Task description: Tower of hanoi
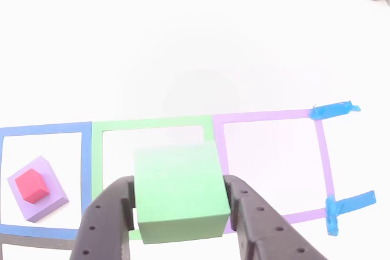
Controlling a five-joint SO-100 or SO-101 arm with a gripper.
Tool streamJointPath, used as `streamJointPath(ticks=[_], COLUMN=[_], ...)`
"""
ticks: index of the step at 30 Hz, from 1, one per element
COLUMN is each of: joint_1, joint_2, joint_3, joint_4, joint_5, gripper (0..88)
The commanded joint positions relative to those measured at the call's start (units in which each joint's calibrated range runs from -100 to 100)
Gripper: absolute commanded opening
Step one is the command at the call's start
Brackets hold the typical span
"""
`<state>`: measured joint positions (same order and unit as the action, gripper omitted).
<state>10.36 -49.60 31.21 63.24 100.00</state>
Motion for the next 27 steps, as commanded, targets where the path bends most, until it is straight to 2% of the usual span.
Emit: streamJointPath(ticks=[1, 6, 14, 22, 27], joint_1=[2.3, 4.98, 11.5, 19.27, 22.62], joint_2=[3.21, 8.06, 6.52, -1.31, -2.84], joint_3=[-22.3, -39.3, -35.84, -6.21, 14.79], joint_4=[14.65, 26.56, 26.56, 6.4, -13.77], joint_5=[0.0, 0.0, 0.0, 0.0, 0.0], gripper=[3.4, 3.2, 3.1, 3.0, 3.0])
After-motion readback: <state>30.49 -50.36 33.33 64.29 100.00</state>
